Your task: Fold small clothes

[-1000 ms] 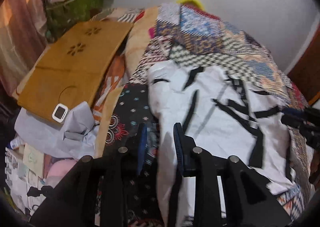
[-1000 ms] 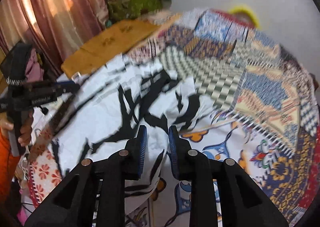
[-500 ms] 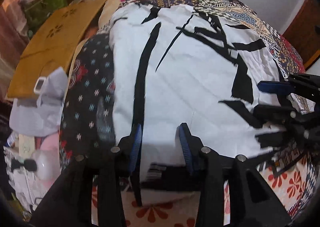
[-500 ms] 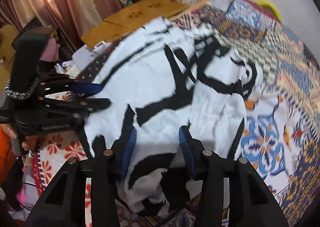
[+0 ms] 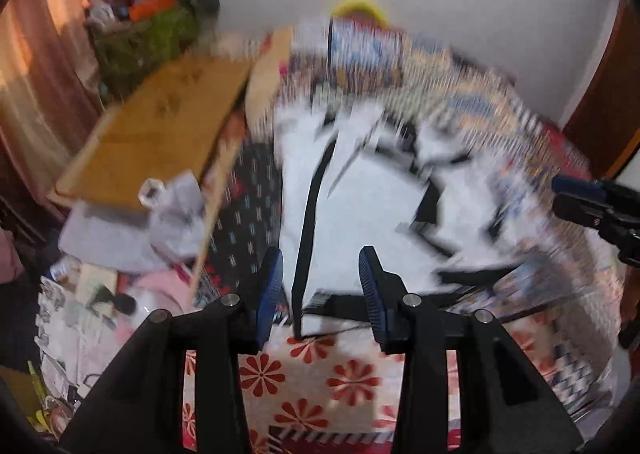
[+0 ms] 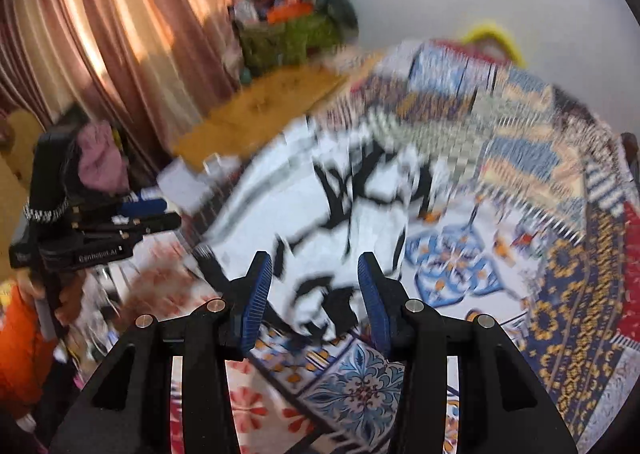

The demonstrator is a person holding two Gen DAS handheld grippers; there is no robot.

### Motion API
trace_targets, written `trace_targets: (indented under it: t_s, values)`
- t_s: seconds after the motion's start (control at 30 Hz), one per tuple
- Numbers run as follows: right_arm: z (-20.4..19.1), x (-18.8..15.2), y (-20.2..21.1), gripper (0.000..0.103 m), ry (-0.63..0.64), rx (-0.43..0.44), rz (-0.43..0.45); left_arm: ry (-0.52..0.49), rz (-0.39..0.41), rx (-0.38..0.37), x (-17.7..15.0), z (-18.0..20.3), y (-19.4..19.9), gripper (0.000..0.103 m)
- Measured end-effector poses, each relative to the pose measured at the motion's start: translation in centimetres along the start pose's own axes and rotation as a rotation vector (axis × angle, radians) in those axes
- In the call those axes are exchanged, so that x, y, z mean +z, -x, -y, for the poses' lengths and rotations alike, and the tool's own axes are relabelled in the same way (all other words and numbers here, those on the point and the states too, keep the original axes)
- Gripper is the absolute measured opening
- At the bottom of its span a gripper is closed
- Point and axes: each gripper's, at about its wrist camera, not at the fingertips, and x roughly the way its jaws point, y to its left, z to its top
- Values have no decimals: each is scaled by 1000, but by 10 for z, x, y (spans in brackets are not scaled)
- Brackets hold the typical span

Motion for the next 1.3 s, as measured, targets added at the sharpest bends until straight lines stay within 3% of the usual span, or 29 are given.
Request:
trace_targets:
  t_s: [0.3,0.53,0.57,0.67,0.7,0.9,1.0,1.3]
  values:
    - [-41,14,128,41,36,68,368,-11,399,-35,18,54,156,39]
    - [-80,-12,193,41,119,72,549,-30,580,1,-9,86,226,41]
    - [-84,-17,198,41,124,61,568,-39,602,18,-15,93,233,47]
    - [-96,-31,209,50,141,2,615,-49,646,51,-30,101,243,71]
    - [-99,-36,211,59,139,-16,627,-51,659,57,-34,104,246,78]
    - [-104,-49,213,89,116,-115,659,-28,677,50,-47,106,253,97]
    - [-104,-51,213,102,110,-151,659,-22,685,53,-52,106,255,101]
    - [-106,-52,215,103,110,-169,654,-24,700,46,-61,111,258,103]
